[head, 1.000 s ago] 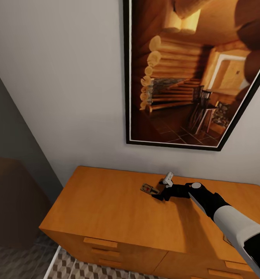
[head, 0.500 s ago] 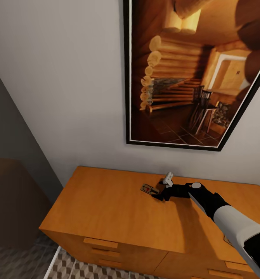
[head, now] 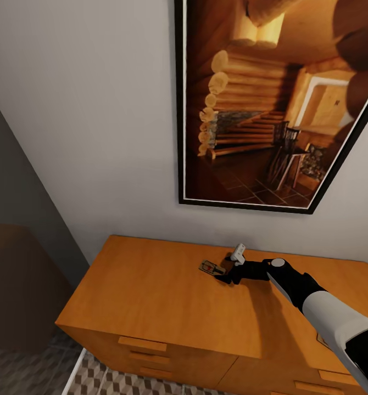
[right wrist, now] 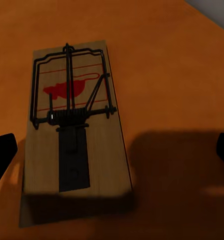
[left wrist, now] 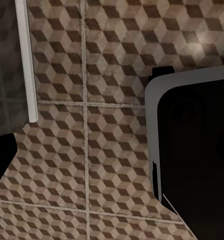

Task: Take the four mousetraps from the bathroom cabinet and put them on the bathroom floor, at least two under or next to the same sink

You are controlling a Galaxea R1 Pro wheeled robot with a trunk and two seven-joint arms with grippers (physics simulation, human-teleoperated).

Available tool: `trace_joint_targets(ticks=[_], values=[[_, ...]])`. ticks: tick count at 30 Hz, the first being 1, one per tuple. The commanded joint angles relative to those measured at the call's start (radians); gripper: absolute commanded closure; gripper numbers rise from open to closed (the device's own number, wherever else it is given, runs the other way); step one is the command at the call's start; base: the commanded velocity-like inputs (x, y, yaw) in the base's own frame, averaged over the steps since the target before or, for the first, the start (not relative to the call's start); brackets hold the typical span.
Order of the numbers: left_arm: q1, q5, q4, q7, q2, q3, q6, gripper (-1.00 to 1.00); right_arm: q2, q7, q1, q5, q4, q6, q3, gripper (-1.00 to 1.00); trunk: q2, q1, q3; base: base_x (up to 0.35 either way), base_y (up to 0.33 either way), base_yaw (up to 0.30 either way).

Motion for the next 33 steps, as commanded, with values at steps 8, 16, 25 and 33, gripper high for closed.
trace_joint_targets(ticks=[8, 16, 25, 33], values=[[-0.001, 0.007, 0.003, -0.001, -0.001, -0.009, -0.006, -1.00, 0.000, -0.001, -0.001, -0.004, 0.020, -0.005, 0.010, -1.00, -0.002, 0.001, -0.002, 0.000, 0.000, 0.000], [-0.001, 0.007, 0.003, -0.001, -0.001, -0.008, -0.006, -1.00, 0.000, -0.001, -0.001, -0.005, 0.025, -0.005, 0.010, -1.00, -0.002, 0.001, -0.002, 0.000, 0.000, 0.000], [-0.001, 0.007, 0.004, -0.001, -0.001, -0.008, -0.006, -1.00, -0.001, -0.001, -0.001, -0.005, 0.026, -0.005, 0.010, -1.00, -0.002, 0.001, -0.002, 0.000, 0.000, 0.000], [-0.001, 0.007, 0.004, -0.001, -0.001, -0.008, -0.006, -1.00, 0.000, -0.001, -0.001, -0.005, 0.026, -0.005, 0.010, 1.00, -0.002, 0.001, -0.002, 0.000, 0.000, 0.000]])
